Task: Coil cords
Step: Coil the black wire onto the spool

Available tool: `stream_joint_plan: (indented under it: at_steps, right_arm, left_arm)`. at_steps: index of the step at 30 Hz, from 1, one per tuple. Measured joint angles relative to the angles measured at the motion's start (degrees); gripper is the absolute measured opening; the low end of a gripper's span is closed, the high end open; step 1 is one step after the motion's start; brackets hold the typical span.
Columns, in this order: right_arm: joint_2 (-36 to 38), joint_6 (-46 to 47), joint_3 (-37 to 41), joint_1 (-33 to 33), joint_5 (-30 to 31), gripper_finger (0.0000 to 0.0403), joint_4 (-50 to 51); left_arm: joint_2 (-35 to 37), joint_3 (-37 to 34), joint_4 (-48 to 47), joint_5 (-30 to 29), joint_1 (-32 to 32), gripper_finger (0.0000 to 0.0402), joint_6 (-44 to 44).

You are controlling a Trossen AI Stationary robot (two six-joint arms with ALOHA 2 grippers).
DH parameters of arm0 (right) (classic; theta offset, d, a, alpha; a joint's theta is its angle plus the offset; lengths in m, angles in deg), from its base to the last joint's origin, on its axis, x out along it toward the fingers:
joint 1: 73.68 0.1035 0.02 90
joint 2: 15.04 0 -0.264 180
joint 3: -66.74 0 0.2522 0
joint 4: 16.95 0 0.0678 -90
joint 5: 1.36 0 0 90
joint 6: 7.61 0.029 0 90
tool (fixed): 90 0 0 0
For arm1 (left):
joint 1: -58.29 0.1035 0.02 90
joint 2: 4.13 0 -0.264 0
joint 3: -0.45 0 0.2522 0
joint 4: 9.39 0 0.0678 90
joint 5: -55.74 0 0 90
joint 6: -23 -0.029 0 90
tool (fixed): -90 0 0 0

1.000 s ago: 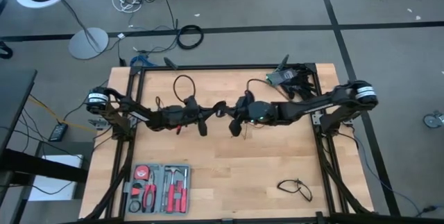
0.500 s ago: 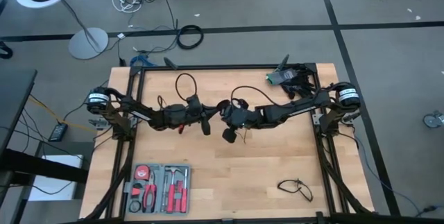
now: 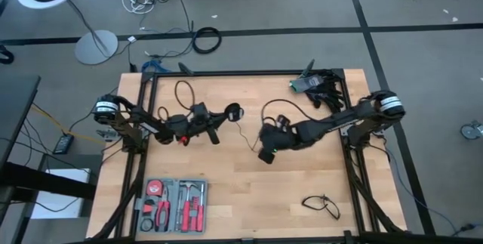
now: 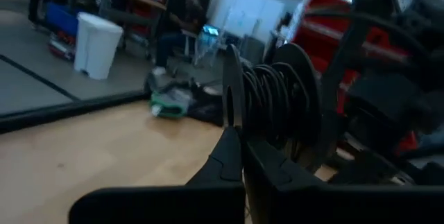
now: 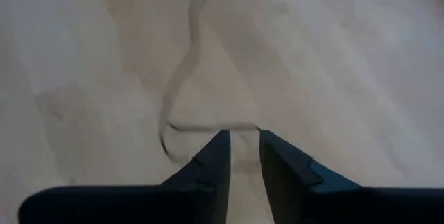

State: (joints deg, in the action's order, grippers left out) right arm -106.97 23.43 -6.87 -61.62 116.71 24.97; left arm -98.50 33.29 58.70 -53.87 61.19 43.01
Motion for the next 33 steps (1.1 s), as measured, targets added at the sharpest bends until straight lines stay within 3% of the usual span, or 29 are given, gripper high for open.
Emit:
stream_joint_plan:
  at_steps: [6, 9, 11, 15, 19, 24, 28, 33]
  right_arm:
    - [10.4, 5.5, 9.4, 8.8, 13.8, 0.0073, -1.2]
    - [14.2, 10.8, 18.9, 11.8, 23.4, 0.0075, -12.6]
    - [14.7, 11.8, 26.0, 12.0, 25.6, 0.0075, -26.5]
    - [8.2, 3.4, 36.2, 7.3, 18.5, 0.0072, -62.7]
    - [-2.1, -7.7, 36.5, 1.6, 10.5, 0.0073, -87.3]
    - [-11.7, -16.6, 29.7, -2.5, 4.6, 0.0084, -92.4]
    - [-17.2, -17.1, 24.3, -4.2, -0.1, 0.0102, -90.5]
    - [-20.8, -17.3, 21.4, -4.5, -1.2, 0.0128, -90.0]
  left_arm:
    - [0.0, -3.4, 5.6, -0.9, 0.0, 0.0, 0.1]
    - [0.0, -3.5, 5.7, -1.0, 0.0, 0.0, 0.1]
    - [0.0, -3.5, 5.6, -0.7, -0.1, 0.0, 0.0]
    - [0.0, -3.5, 5.6, -0.3, -0.4, 0.0, -0.1]
    - [0.0, -3.5, 5.6, -0.3, -0.7, 0.0, -1.4]
    - [0.0, -3.5, 5.7, -0.8, -0.8, 0.0, -1.6]
    - [0.0, -3.5, 5.7, -0.9, -0.8, 0.0, -1.7]
    - [0.0, -3.5, 5.7, -1.0, -0.8, 0.0, -1.7]
